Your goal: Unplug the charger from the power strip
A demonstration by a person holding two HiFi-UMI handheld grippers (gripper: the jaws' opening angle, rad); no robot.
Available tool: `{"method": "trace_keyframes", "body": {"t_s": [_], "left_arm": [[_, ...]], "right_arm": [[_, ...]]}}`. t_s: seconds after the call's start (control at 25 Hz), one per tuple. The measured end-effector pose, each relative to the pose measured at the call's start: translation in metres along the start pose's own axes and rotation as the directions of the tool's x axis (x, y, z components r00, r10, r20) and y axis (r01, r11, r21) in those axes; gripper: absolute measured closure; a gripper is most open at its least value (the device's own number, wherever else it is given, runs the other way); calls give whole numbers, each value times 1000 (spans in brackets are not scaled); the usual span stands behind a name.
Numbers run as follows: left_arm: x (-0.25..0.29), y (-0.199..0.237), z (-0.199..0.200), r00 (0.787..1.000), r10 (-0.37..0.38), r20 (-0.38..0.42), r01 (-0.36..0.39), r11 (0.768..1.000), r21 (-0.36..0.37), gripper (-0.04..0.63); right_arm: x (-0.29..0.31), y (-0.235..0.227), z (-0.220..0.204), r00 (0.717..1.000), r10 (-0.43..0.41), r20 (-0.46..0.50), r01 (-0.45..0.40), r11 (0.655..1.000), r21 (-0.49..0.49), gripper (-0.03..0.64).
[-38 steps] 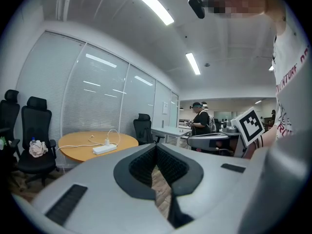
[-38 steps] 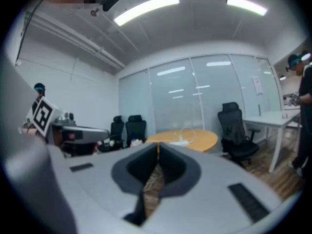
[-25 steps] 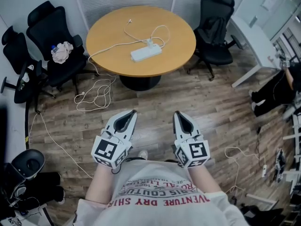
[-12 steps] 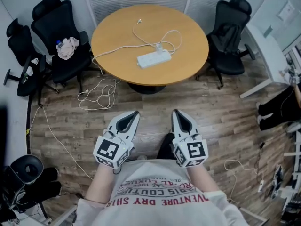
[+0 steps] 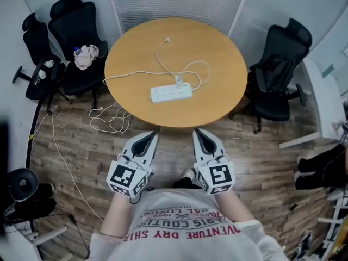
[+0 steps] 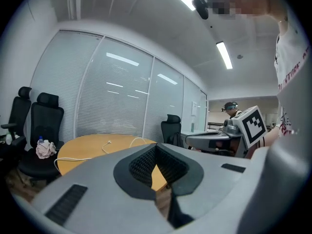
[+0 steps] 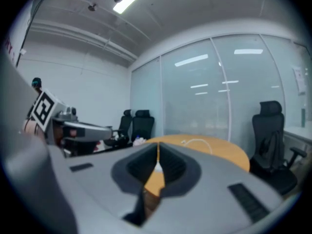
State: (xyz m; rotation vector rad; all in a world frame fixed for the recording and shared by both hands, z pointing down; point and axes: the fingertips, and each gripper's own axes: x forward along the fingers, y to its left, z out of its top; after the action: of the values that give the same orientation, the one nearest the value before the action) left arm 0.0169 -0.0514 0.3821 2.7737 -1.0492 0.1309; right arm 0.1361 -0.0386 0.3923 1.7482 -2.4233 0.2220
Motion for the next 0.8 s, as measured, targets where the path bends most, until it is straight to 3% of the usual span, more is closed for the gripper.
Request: {"method": "trace_keyframes", "body": {"t_s": [0.36, 0.8], "left_arm": [[100, -28, -17, 995, 79, -56, -82, 995, -55, 561], [136, 17, -13, 986, 150, -69, -152, 988, -21, 561]], "right_arm": [[27, -115, -10, 995, 84, -60, -82, 996, 42, 588], [87, -153, 0, 994, 96, -44, -95, 995, 41, 588]]}}
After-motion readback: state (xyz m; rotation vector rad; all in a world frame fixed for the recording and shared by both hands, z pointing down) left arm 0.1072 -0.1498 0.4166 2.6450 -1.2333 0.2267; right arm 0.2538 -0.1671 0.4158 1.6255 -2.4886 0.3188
